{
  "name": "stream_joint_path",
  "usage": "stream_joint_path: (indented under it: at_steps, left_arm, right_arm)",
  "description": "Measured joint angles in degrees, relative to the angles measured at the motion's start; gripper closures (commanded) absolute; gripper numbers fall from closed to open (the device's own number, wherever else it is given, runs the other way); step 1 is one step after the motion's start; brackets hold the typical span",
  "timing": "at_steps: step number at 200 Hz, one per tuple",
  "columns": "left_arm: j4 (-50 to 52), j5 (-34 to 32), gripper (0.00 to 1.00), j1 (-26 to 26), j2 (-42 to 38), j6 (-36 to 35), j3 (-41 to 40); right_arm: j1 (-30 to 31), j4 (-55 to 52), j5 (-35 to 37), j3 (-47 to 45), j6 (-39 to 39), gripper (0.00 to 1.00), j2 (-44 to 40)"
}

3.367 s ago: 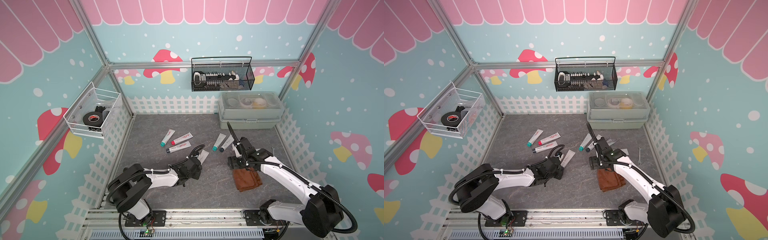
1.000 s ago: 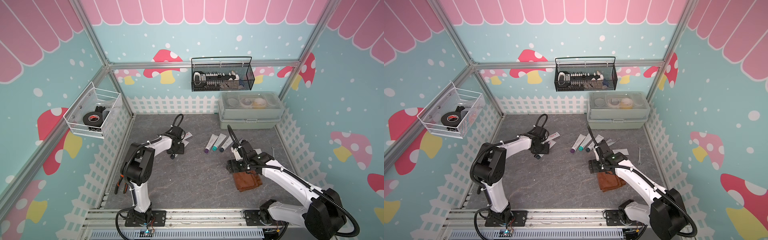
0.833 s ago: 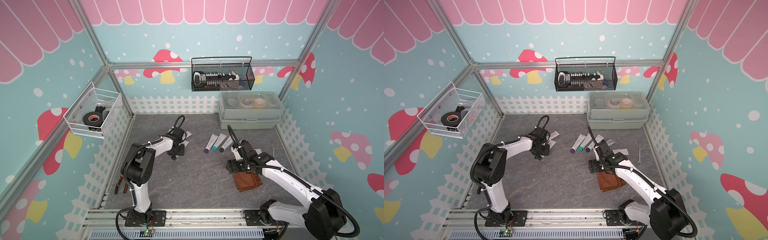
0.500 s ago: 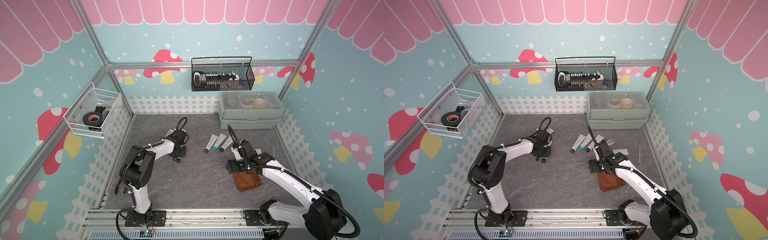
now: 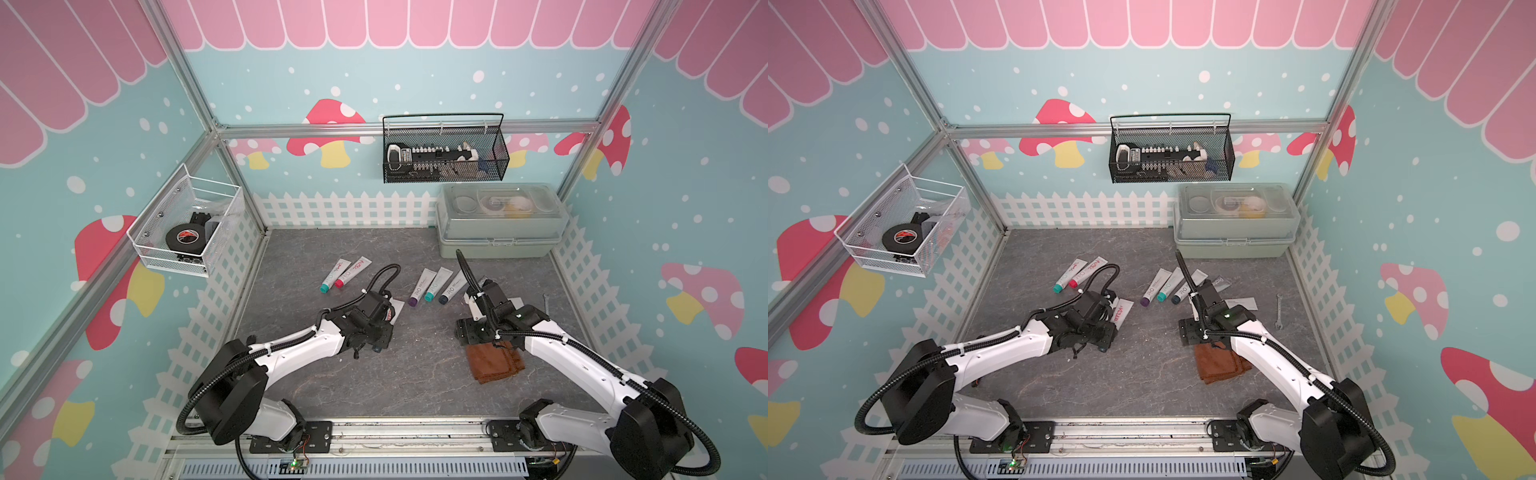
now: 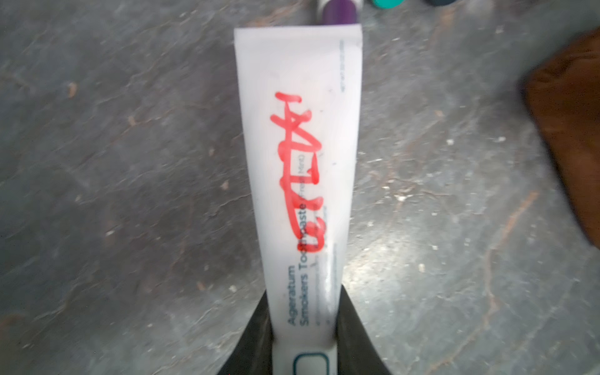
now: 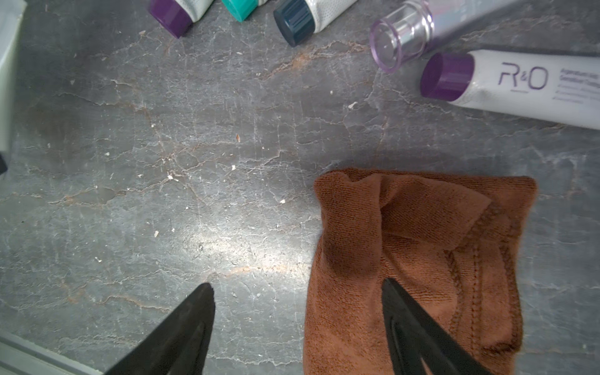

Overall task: Wipe the surface of the toothpaste tube
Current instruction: Pick up the toothpaste from the center of the board, then place the toothpaste at the center of the board.

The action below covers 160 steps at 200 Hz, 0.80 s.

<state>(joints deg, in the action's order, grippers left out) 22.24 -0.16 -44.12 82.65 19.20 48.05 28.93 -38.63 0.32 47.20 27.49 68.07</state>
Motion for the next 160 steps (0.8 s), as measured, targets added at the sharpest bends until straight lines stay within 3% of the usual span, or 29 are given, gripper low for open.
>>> stream_joint_path:
  at_steps: [34,68,92,106,125,160]
  left_arm:
    - [-2.2,1.6,0.73,-7.1,6.4,-1.4,3.0]
    - [-3.7,2.1,0.72,-10.9,15.3,-2.1,7.5]
    - [-4.2,2.4,0.59,-12.6,18.7,-3.2,9.7]
    - [-4.6,2.2,0.52,-13.1,19.0,-3.4,9.9]
    - [-6.4,1.4,0.5,-13.5,18.7,-2.8,8.9]
    - [-13.7,-1.1,0.48,-14.2,12.1,0.2,-2.1]
  right_arm:
    - [0.0,-0.6,2.6,0.0,0.4,0.2,-2.7]
    - [0.0,-0.7,4.0,-0.3,1.1,0.2,-4.8]
    - [0.0,-0.7,4.0,-1.3,1.4,0.2,-4.5]
    - [0.0,-0.5,3.8,-1.9,1.6,0.2,-4.1]
    - [0.0,-0.4,3.7,-2.8,1.7,0.2,-3.9]
    - [0.0,-0.1,3.2,-3.2,1.7,0.2,-3.4]
